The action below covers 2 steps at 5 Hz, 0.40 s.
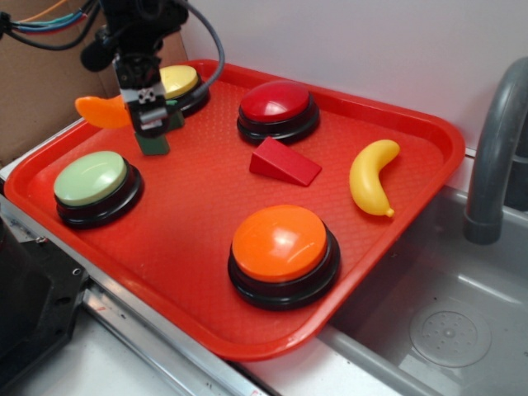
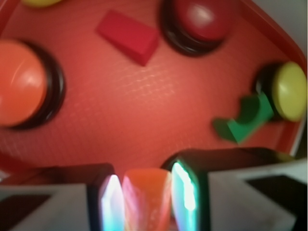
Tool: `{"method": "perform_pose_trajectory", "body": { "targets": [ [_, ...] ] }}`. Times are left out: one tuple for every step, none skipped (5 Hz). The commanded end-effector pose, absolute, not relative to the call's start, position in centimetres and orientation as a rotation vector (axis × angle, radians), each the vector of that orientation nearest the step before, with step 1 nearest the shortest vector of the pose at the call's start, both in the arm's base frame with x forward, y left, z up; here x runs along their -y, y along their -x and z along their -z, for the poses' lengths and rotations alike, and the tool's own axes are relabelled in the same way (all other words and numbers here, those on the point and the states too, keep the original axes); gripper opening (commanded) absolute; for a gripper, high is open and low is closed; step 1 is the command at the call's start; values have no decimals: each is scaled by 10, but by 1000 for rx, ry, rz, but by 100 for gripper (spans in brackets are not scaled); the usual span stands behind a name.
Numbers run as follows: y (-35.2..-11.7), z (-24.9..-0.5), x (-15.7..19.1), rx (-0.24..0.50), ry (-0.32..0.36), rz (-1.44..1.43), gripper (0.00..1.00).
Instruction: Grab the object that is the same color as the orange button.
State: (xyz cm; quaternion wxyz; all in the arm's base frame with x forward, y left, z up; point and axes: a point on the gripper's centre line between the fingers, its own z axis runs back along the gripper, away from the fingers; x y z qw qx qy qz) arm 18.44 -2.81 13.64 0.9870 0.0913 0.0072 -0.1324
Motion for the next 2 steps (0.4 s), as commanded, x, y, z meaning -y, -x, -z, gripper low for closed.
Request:
{"method": "perform_pose_trajectory", "body": {
  "targets": [
    [-189, -182, 37, 60, -162, -169, 0],
    [-189, -189, 33, 96, -106, -119, 0]
  ]
}}
